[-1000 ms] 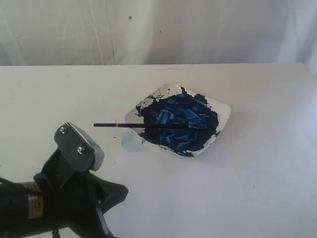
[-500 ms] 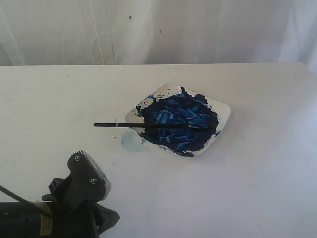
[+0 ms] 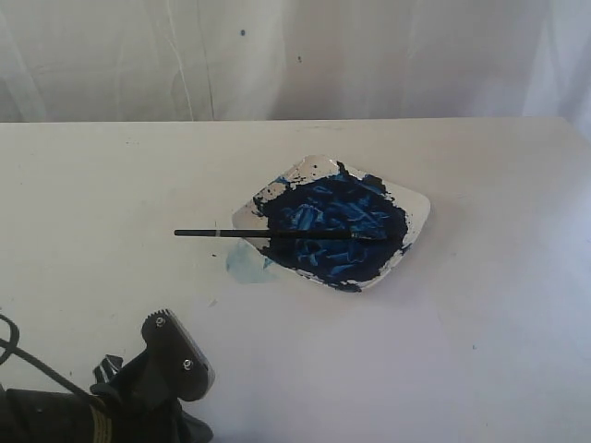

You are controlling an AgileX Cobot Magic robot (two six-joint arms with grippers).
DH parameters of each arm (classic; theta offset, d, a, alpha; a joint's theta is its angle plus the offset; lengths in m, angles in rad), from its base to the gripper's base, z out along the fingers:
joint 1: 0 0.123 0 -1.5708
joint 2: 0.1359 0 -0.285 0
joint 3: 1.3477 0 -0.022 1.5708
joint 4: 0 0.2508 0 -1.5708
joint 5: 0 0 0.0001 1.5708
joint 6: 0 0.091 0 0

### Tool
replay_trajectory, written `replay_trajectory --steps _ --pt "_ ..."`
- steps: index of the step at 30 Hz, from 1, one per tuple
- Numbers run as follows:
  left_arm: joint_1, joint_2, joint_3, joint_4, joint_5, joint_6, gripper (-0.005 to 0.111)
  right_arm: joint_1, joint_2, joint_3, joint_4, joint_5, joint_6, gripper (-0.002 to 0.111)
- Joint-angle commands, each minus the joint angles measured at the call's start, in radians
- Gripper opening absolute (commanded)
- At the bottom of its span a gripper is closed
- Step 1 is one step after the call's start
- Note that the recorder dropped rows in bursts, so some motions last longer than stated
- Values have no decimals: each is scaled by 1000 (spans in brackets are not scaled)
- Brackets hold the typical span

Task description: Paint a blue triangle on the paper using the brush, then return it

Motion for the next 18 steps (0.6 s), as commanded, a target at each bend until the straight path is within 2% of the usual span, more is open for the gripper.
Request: replay_trajectory --steps 1,18 --pt "3 11 7 -7 45 3 0 -10 3 -6 -3 6 1 0" --pt "3 15 7 -7 47 3 0 -10 3 -6 -3 6 15 0"
